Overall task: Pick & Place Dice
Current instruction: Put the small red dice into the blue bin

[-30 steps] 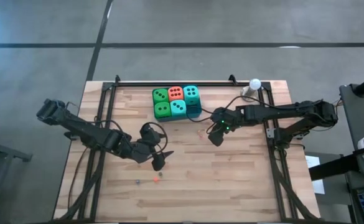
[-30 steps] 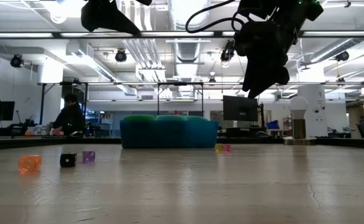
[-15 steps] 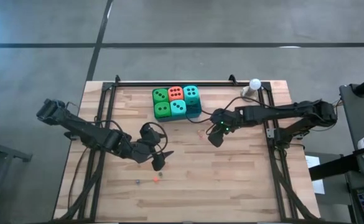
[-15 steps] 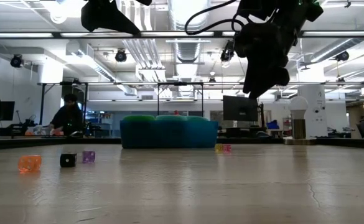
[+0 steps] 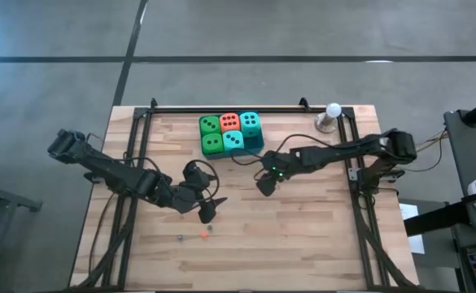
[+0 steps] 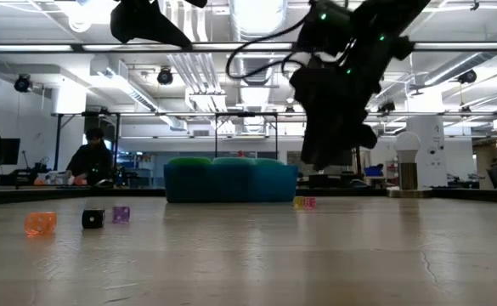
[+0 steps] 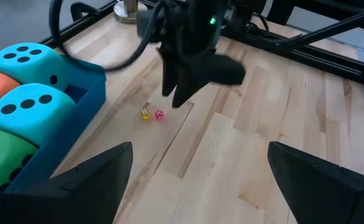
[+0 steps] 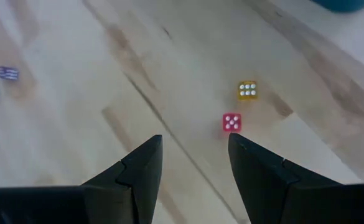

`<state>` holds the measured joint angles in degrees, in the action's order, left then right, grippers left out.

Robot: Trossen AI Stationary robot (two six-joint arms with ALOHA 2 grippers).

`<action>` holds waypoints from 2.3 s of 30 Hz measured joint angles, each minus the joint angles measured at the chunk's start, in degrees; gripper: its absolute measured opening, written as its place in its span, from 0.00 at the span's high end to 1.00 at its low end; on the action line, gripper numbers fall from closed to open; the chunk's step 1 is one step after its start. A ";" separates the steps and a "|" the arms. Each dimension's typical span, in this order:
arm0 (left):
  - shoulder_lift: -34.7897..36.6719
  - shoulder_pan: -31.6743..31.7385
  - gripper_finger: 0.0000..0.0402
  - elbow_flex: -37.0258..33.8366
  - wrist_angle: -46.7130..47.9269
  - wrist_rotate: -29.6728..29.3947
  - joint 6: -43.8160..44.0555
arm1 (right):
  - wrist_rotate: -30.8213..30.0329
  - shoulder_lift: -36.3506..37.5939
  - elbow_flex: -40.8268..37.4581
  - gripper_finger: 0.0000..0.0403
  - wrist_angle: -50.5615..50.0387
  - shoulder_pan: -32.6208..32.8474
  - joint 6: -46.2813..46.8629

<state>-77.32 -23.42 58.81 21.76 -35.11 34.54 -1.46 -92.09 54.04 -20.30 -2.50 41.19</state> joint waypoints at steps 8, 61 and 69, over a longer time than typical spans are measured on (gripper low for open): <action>0.00 0.00 0.07 0.00 0.00 -0.01 0.00 | 1.69 -8.29 3.90 0.55 -0.64 -3.38 0.57; -0.02 0.01 0.07 0.00 0.46 0.02 0.00 | -0.48 -10.11 10.22 0.87 -9.25 -3.78 -5.26; -0.02 0.01 0.07 0.00 0.50 0.02 0.00 | -3.05 -6.51 17.04 0.87 -13.42 -5.05 -9.69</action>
<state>-77.34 -23.41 58.81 22.25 -35.09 34.54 -4.50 -98.60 71.08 -33.72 -7.55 31.51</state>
